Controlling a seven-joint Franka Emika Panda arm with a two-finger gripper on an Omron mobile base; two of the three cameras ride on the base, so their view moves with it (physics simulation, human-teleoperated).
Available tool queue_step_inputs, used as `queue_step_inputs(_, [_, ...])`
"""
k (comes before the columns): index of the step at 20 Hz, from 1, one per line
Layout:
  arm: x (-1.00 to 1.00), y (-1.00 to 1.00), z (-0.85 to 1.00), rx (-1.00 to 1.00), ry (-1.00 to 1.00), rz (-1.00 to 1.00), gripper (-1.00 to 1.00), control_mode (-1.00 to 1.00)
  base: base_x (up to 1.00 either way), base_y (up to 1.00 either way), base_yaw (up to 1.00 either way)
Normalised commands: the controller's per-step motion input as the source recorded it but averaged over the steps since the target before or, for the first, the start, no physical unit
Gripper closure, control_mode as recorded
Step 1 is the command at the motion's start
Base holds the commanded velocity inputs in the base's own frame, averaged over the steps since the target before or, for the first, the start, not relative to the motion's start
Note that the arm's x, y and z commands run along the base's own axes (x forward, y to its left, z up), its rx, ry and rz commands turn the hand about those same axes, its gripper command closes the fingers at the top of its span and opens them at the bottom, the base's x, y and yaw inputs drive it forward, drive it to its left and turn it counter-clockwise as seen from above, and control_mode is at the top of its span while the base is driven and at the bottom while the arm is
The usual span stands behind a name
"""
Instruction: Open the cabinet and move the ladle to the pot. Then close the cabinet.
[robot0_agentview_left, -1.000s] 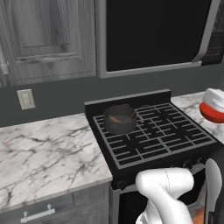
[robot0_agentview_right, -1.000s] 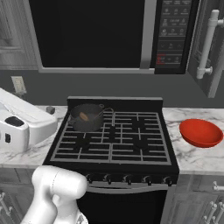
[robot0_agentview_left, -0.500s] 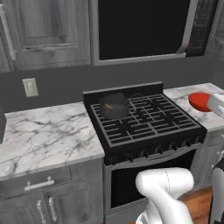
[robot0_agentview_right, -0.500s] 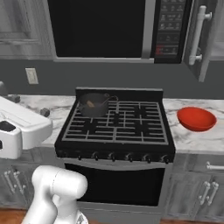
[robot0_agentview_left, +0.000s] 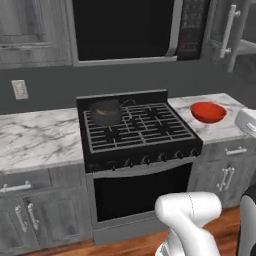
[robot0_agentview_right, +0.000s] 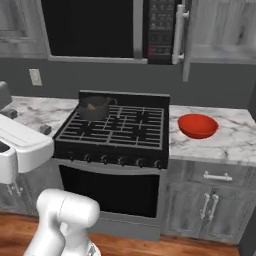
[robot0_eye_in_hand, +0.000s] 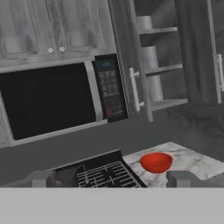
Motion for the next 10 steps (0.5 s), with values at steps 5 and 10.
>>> queue_step_inputs(5, [0.0, 0.0, 0.0, 0.0, 0.0, 0.0, -1.0, 1.0, 0.0, -1.0, 0.22])
queue_step_inputs(10, [0.0, 0.0, 0.0, 0.0, 0.0, 0.0, -1.0, 1.0, 0.0, -1.0, 0.12])
